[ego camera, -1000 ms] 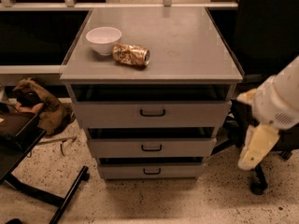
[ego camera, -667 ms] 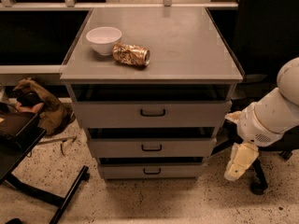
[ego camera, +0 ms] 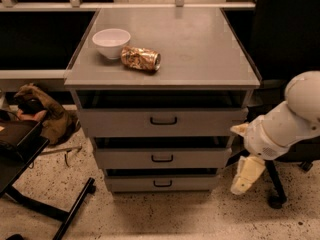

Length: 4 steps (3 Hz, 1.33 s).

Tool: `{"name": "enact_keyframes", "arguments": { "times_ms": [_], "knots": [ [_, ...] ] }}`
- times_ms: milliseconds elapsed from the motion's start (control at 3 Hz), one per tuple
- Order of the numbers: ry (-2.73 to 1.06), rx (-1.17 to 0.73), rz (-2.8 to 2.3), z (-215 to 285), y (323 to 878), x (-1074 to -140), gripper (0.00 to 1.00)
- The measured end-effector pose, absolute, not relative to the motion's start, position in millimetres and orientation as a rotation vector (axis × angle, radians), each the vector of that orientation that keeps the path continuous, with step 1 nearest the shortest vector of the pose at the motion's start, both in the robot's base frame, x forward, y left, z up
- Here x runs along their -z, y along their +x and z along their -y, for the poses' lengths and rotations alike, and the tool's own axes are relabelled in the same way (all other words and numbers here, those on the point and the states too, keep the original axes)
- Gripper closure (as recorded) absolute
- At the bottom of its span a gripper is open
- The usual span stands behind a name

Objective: Open bottom drawer

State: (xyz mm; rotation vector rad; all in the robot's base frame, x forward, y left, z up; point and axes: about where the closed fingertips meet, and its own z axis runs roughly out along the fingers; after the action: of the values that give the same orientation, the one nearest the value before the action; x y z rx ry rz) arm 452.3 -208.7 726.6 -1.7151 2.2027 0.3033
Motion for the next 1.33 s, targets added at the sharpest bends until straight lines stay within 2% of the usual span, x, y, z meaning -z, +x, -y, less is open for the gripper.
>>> {"name": "enact_keyframes", "arguments": {
  "times_ms": [1000, 1333],
  "knots": [
    [-1.579, -0.541, -2.063, 140, 491, -556, 0.0],
    [-1.579, -0.541, -2.063, 140, 491, -556, 0.0]
  ]
}}
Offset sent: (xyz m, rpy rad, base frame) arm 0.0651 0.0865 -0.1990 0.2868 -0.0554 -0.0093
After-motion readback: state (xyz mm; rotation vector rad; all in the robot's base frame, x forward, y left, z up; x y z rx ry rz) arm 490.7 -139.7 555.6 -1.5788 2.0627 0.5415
